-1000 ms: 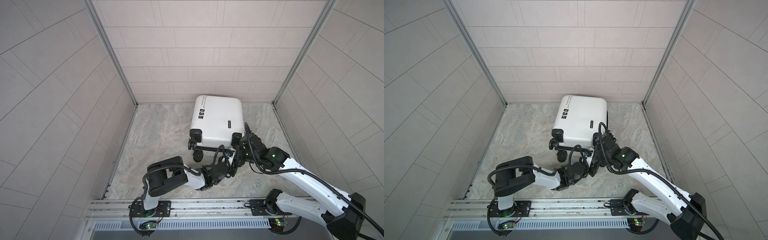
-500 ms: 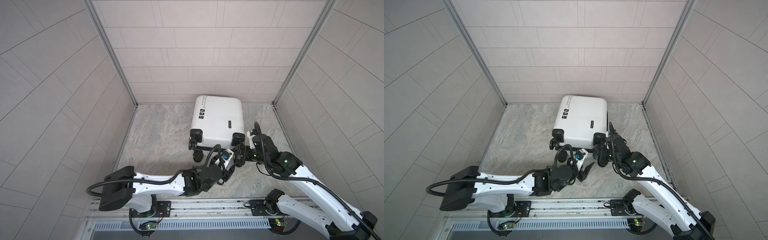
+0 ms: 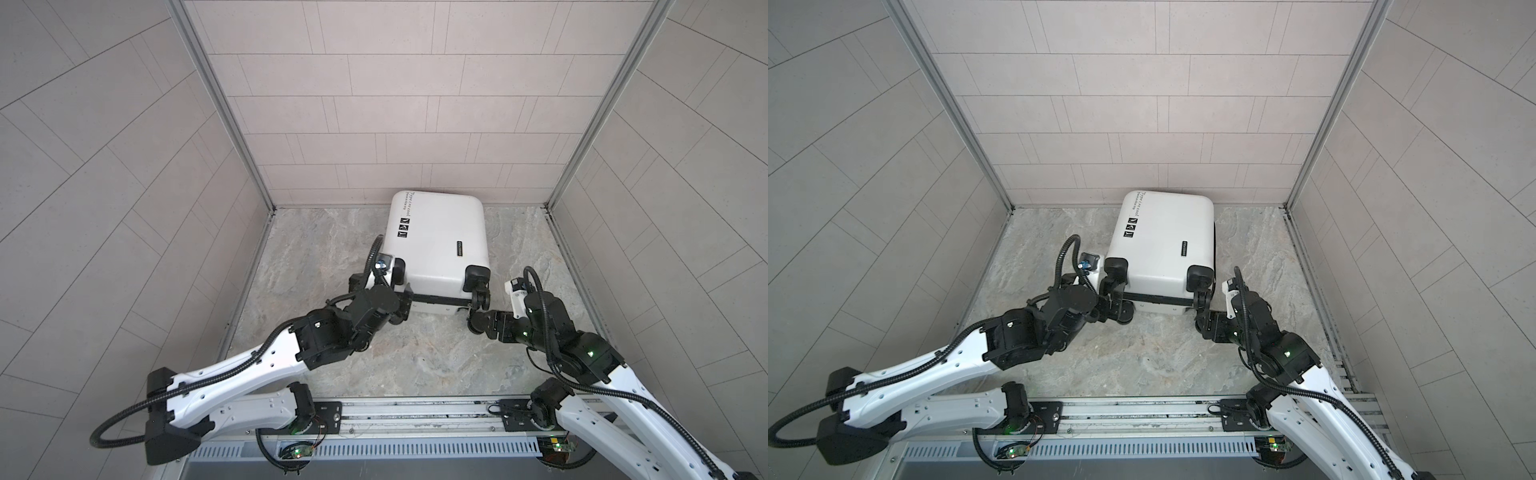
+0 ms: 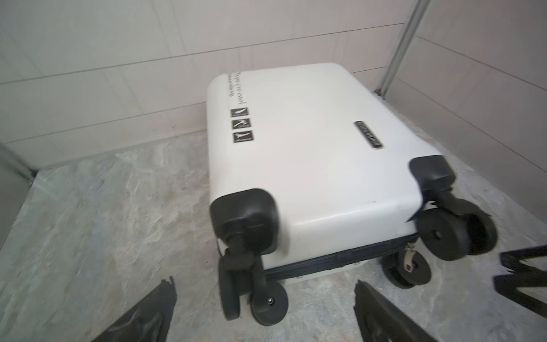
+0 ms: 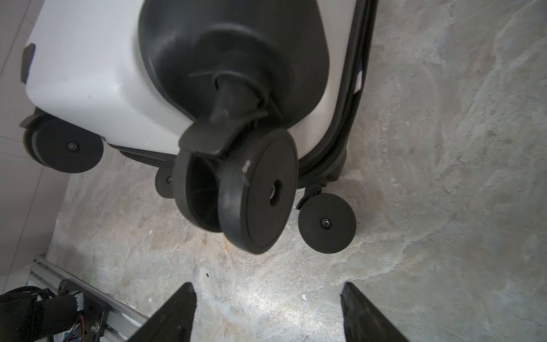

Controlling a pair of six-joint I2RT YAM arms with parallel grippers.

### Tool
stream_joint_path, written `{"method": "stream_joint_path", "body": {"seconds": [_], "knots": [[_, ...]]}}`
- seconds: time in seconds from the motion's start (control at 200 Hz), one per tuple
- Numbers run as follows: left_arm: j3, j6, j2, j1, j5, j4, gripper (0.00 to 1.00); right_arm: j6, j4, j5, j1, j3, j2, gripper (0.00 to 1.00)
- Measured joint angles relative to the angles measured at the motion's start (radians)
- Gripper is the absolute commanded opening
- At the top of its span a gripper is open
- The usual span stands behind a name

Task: Pack the luggage
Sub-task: 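Release the zipper and reposition both grippers at the nearer wheel housings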

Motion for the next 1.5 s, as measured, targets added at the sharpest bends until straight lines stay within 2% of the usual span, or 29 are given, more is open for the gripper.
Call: {"method": "stream_joint_path", "body": {"seconds": [0.2, 0.375, 0.57, 0.876, 0.951, 1.256, 1.501], "knots": [[-0.115, -0.092, -0.080, 0.035, 0.081, -0.066, 1.00, 0.032, 0.103, -0.032, 0.000, -0.163, -0.145, 0.80], [-0.138, -0.122, -0.029, 0.037, 0.140, -0.049, 1.00, 0.067, 0.211, -0.038, 0.000, -0.266, -0.194, 0.76], [-0.138, -0.122, 0.051, 0.062, 0.177, 0.013, 1.00, 0.110, 0.343, -0.039, 0.000, -0.346, -0.201, 0.66], [-0.138, -0.117, 0.139, 0.126, 0.177, 0.092, 1.00, 0.140, 0.496, -0.036, 0.000, -0.409, -0.122, 0.64], [-0.138, -0.114, 0.156, 0.129, 0.177, 0.108, 1.00, 0.137, 0.537, -0.036, 0.001, -0.419, -0.091, 0.59], [-0.140, -0.106, 0.191, 0.140, 0.179, 0.149, 0.90, 0.091, 0.675, -0.039, 0.003, -0.419, 0.032, 0.47], [-0.145, -0.105, 0.199, 0.152, 0.187, 0.175, 0.83, 0.070, 0.742, -0.047, 0.003, -0.418, 0.119, 0.44]]}}
